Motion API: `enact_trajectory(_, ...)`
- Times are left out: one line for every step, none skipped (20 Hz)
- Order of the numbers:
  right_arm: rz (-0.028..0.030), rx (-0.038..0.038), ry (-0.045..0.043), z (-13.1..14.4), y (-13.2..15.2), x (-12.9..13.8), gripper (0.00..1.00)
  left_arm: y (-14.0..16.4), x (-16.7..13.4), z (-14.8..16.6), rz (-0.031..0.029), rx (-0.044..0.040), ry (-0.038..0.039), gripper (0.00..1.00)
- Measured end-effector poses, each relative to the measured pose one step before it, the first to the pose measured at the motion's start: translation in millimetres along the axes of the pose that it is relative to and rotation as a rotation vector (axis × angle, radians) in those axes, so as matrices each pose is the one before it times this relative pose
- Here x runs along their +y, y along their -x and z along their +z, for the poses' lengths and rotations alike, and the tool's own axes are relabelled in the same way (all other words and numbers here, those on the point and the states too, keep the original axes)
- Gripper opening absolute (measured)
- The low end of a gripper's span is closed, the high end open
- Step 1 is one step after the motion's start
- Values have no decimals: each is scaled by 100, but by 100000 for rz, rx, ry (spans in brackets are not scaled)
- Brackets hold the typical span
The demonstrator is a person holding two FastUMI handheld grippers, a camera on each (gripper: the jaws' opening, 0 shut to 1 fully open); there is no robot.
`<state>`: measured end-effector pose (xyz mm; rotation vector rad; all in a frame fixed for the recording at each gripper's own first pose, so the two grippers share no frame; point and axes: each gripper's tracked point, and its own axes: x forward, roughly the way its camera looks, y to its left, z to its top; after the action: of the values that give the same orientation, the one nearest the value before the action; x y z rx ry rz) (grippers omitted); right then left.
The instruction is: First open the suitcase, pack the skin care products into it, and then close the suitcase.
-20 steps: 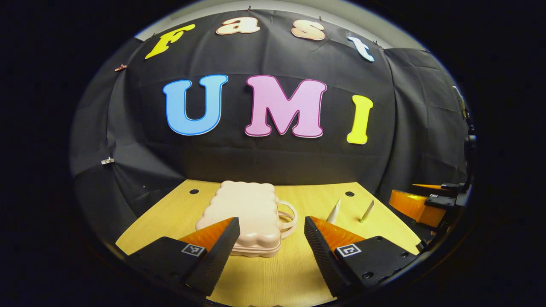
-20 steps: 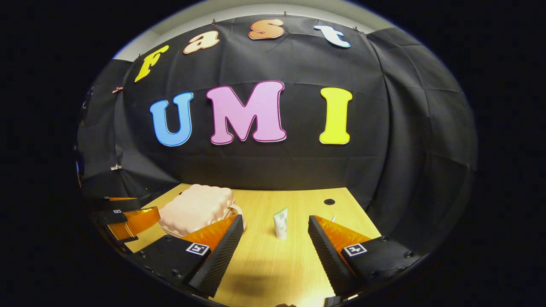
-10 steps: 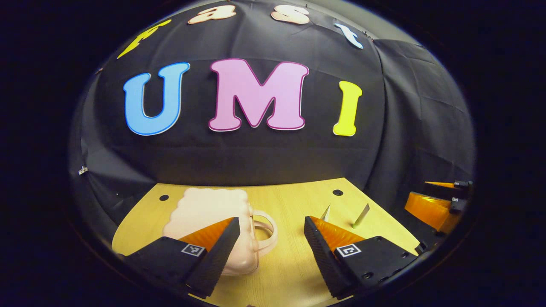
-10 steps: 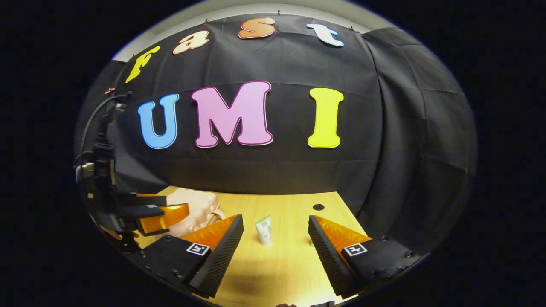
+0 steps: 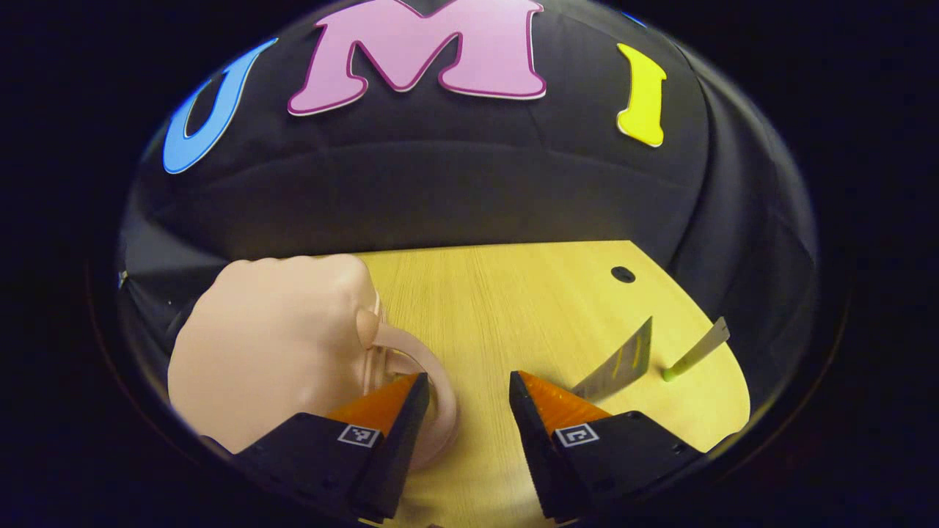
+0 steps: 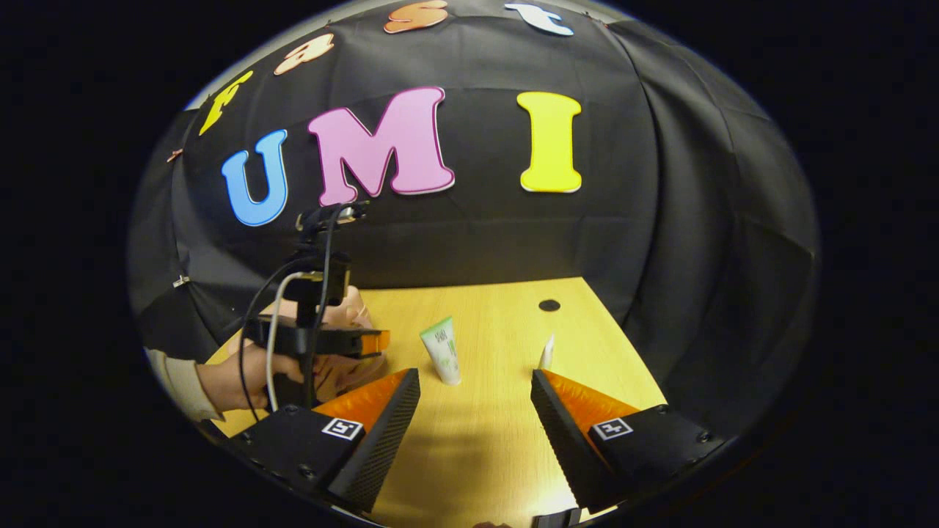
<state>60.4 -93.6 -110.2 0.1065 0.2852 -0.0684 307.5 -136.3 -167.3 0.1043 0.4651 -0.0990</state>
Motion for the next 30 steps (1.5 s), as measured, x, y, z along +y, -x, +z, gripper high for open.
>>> enact_trajectory(718,1297,131,-322,-172,36,97,-1137,350,-792,3418,2843,-1602,72)
enact_trajectory(578,1343,-362,-352,-162,6,96,-729,605,-362,3793,1601,-1181,72)
enact_trajectory(341,727,-1415,64,-231,-131,96,-974,323,-550,2977,1733,-290,72)
enact_trajectory(324,-196,-1652,333,-227,-110,96,-199,29,-351,1099,1364,671,71)
enact_trajectory(160,-277,-671,171,-204,-95,96,-486,382,-285,2282,1102,1011,67)
enact_trajectory(-52,129,411,-79,-198,-185,96,-273,681,-603,2556,2116,730,53)
enact_trajectory(-942,955,1633,-345,-217,-358,96,-138,-49,-669,86,3768,1136,39)
enact_trajectory(-624,1197,1324,-344,-115,-325,96,31,-41,17,-686,1590,721,25)
enact_trajectory(-51,945,250,-186,-84,-151,100,457,-279,663,-2033,-1127,128,24)
enact_trajectory(-2,60,-357,52,140,-236,97,721,-230,1200,-1854,-2946,-253,20)
enact_trajectory(-154,-391,-418,163,150,-95,98,1074,-55,1444,-1487,-3175,-659,18)
enact_trajectory(-69,-580,-317,188,88,10,98,1300,155,1195,-1935,-1266,450,14)
enact_trajectory(-87,-236,-159,175,31,99,98,1340,375,1177,-3111,-274,3189,14)
enact_trajectory(-100,302,-352,-18,58,108,98,1761,123,1362,-4261,356,4796,14)
enact_trajectory(571,441,-834,118,93,338,98,2102,569,1769,-3007,-967,3722,14)
enact_trajectory(714,-172,-953,270,-4,464,98,1570,1414,1751,-2032,-2339,1755,14)
enact_trajectory(758,-552,-235,388,57,549,98,1948,1447,2036,-1286,-2423,1016,14)
enact_trajectory(898,-601,829,221,41,628,98,1902,1714,2000,-433,-2913,541,14)
enact_trajectory(878,-808,1831,221,-44,613,98,1767,2193,2011,668,-2998,-66,14)
enact_trajectory(297,-558,2287,211,38,439,98,1258,2421,1699,943,-3207,-1005,14)
enact_trajectory(117,-387,1874,18,73,430,98,1158,2873,1247,2286,-1610,-2081,14)
enact_trajectory(156,-385,1149,155,40,458,98,718,3106,793,3183,-1402,-2321,14)
enact_trajectory(-394,-226,898,46,91,480,98,407,3146,793,2416,-2184,-3597,14)
enact_trajectory(-1125,438,-55,-126,0,282,98,537,3413,43,3217,-760,-3360,13)
enact_trajectory(-1119,881,-980,-216,37,390,98,253,3361,-107,3777,-1226,-2545,14)
enact_trajectory(-579,994,-510,-299,-58,757,98,-485,2962,-408,3533,-1411,-1237,14)
enact_trajectory(-1105,993,667,-341,-110,632,98,-458,3159,-338,3573,-1248,-604,14)
enact_trajectory(-817,495,841,-289,-105,617,98,-587,3206,-664,3610,-1063,-101,14)
enact_trajectory(-349,719,324,-288,-72,701,98,-714,3376,-921,4867,-258,679,14)
enact_trajectory(-233,874,417,-522,-103,622,98,-1288,3351,-1105,4060,-169,1684,14)
